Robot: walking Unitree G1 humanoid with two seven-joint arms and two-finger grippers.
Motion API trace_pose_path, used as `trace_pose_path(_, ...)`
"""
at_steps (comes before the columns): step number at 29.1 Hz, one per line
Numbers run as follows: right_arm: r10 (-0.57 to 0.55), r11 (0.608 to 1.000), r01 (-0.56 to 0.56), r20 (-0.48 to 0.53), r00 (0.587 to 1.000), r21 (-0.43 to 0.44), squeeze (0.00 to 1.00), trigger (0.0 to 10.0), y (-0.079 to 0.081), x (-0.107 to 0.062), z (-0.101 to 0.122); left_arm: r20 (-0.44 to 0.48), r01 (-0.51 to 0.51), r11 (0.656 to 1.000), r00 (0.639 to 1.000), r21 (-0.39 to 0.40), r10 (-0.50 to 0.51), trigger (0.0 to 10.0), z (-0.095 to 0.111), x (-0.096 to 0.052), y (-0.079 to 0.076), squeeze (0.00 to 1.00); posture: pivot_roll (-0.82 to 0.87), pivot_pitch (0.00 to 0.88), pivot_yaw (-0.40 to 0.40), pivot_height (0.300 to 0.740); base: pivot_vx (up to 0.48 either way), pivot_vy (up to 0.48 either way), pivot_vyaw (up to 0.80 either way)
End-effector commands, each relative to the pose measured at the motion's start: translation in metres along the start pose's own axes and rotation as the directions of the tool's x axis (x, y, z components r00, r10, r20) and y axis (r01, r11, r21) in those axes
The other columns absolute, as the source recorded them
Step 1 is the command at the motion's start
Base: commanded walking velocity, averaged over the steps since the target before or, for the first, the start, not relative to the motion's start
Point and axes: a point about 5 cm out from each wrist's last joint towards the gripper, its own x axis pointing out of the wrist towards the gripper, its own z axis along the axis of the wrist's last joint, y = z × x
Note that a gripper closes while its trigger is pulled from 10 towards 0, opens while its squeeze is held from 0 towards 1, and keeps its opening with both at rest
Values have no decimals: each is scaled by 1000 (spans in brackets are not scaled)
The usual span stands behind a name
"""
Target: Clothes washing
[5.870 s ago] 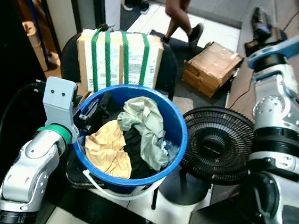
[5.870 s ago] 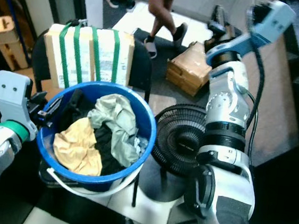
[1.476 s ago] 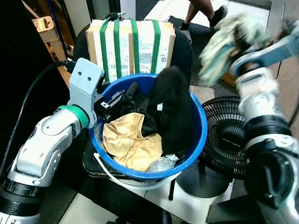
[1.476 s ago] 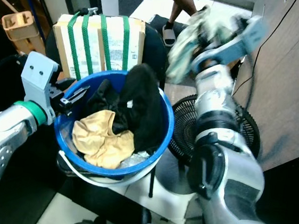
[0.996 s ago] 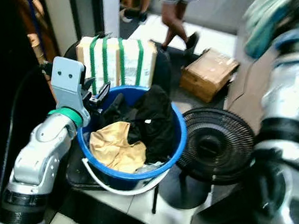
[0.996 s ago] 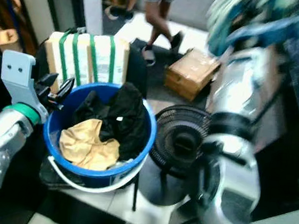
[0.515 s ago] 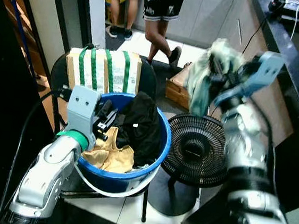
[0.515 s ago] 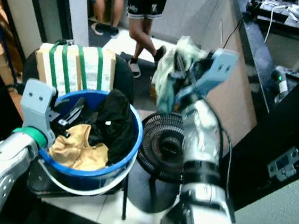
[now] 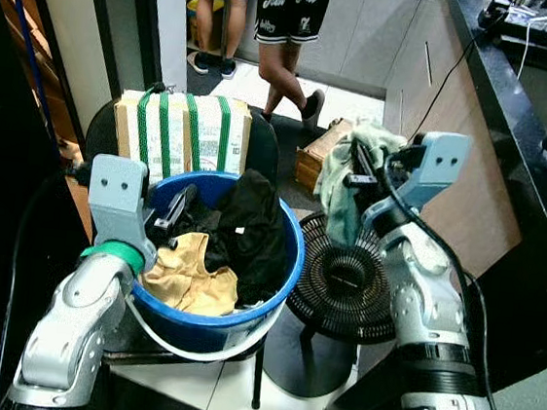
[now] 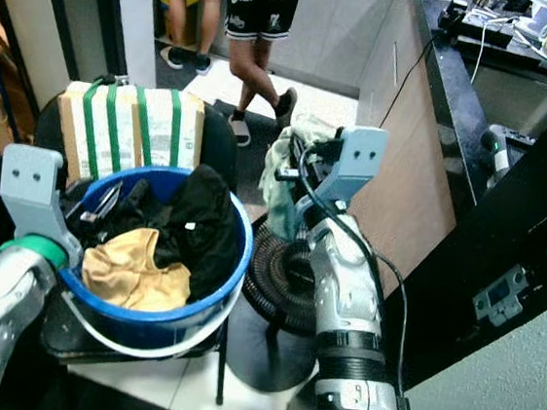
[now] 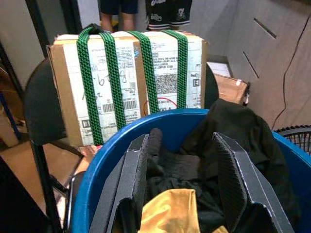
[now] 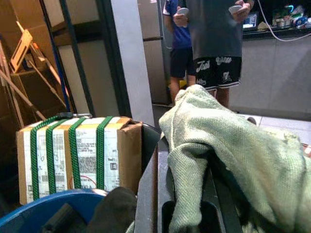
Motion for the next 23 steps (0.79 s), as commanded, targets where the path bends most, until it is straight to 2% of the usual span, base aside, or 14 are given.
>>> trace_pose_path(1,1,1000,-1,-17,1000,-9,0,10000,2,-3,-3,5,8,1000,1000,15,-8,10000,0,-1,-3,0,93,38,-40,740,0,0,0)
trace_pose_path(11,35,999,-37,-60,998,-38,0,10000,12,-4,-5,20,-16,1000,1000,-23,17,10000,3,0,-7,0,86,47,-67,740,0,0,0)
trace_pose_path(23,21,999,-24,-73,997,-42,0,10000,9,-8,-5,34,-5,1000,999,-30,6,10000,6,1,-11,0,74,56,-64,740,0,0,0)
